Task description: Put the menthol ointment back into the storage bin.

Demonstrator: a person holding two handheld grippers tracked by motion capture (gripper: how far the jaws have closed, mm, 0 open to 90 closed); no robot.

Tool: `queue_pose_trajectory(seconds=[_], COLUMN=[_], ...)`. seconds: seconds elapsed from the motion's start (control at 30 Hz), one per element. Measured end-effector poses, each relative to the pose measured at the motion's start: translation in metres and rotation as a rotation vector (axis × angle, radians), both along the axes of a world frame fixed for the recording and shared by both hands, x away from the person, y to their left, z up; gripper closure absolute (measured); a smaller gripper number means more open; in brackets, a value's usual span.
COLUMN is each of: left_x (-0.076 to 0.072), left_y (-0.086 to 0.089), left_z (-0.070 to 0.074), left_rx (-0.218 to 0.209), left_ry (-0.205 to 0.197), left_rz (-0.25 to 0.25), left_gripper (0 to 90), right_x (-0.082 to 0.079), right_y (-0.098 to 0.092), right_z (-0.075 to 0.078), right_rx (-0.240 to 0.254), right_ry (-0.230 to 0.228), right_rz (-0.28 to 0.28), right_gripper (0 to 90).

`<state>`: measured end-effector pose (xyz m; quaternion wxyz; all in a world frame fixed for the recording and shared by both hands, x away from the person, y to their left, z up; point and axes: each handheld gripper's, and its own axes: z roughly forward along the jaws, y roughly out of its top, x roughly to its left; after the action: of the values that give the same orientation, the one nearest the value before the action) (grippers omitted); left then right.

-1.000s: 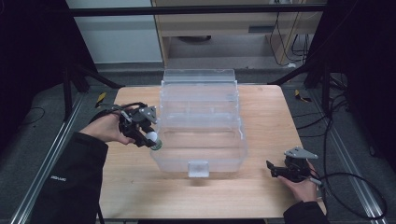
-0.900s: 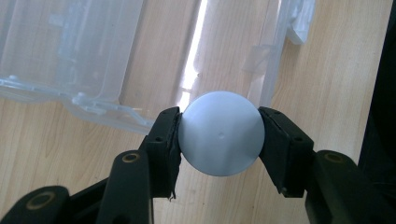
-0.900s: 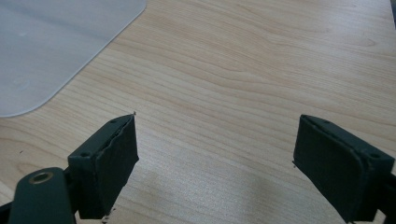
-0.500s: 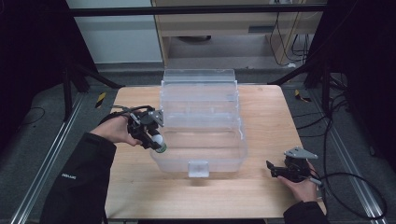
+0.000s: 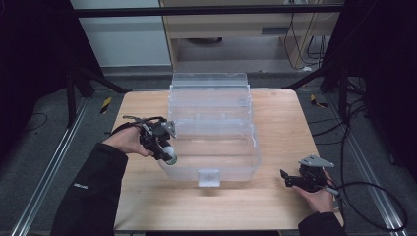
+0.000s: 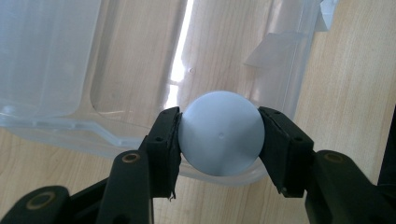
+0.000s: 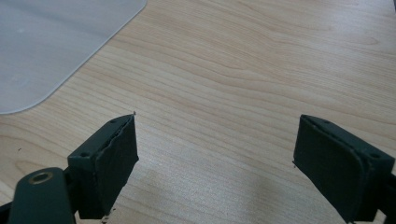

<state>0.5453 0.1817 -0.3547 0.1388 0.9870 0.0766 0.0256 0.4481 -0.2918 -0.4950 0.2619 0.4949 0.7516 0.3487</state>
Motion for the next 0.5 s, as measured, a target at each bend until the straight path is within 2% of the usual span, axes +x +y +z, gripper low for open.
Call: queue_pose_trajectory(seconds=[0.5], left_x=[0.002], left_y=[0.001], left_z=[-0.019], left_rx=[0.023], left_ry=[0.017], left_rz=[0.008], left_gripper=[50.4], right_x=[0.000], right_y=[0.001], right_z=[0.000], right_rx=[0.001], right_ry=[0.008], right_rz=[-0.001], right_gripper=[13.7])
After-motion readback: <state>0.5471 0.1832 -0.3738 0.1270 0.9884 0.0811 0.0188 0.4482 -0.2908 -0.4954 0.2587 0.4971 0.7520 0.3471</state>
